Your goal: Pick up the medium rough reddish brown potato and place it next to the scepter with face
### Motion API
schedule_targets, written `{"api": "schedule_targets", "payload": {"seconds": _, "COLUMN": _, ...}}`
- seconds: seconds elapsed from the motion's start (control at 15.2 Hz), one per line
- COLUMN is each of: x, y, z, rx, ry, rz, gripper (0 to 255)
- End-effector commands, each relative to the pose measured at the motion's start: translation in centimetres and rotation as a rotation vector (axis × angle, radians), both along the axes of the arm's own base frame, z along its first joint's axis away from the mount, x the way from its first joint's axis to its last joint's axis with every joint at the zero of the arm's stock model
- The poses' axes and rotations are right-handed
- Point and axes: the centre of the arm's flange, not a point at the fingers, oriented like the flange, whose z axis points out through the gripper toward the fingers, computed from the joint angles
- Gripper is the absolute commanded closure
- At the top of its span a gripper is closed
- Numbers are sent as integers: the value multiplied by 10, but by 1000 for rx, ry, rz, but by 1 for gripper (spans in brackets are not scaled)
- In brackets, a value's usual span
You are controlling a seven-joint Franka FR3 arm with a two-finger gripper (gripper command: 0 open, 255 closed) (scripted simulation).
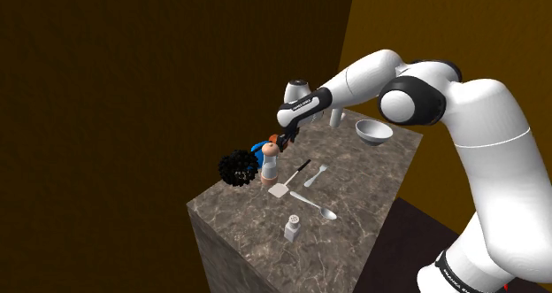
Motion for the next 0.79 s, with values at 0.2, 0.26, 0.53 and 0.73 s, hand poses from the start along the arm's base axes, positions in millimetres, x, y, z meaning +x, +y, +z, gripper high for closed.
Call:
{"api": "schedule_targets", "payload": {"seconds": 0.2, "x": -7, "y": 1, "z": 48, "rx": 0, "ry": 1, "rz": 0, "gripper": 0}}
{"api": "schedule_targets", "payload": {"seconds": 0.26, "x": -7, "y": 1, "z": 48, "rx": 0, "ry": 1, "rz": 0, "gripper": 0}}
{"api": "schedule_targets", "payload": {"seconds": 0.53, "x": -7, "y": 1, "z": 48, "rx": 0, "ry": 1, "rz": 0, "gripper": 0}}
{"api": "schedule_targets", "payload": {"seconds": 0.73, "x": -7, "y": 1, "z": 48, "rx": 0, "ry": 1, "rz": 0, "gripper": 0}}
